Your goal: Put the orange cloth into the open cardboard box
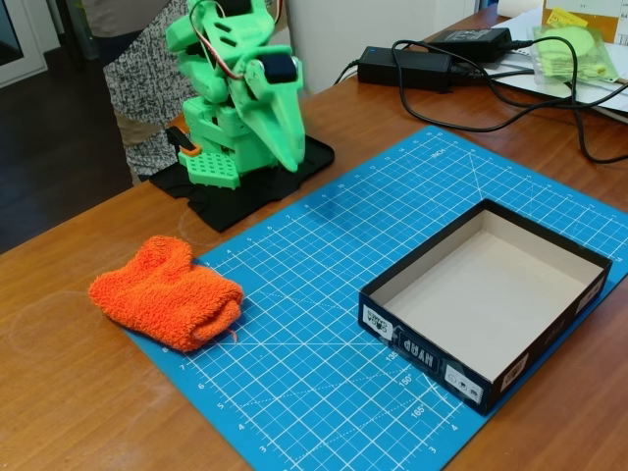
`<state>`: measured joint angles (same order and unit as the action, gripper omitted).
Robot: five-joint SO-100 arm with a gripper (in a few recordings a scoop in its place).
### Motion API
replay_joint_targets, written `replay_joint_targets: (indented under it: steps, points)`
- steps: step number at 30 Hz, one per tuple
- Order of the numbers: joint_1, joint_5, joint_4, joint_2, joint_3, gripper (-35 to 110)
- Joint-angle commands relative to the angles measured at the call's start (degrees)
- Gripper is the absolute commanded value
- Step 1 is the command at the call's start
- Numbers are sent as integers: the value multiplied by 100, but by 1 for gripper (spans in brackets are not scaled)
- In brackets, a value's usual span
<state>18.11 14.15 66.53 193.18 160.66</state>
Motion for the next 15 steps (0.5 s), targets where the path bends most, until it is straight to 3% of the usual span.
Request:
replay_joint_targets:
  steps: [1,5,11,15]
  points:
    - [79,220,26,9,-123,13]
    - [888,1327,-53,-360,-668,30]
    - [2927,4562,-896,-3050,-1811,37]
    - [3929,6636,-1072,-5335,-2751,49]
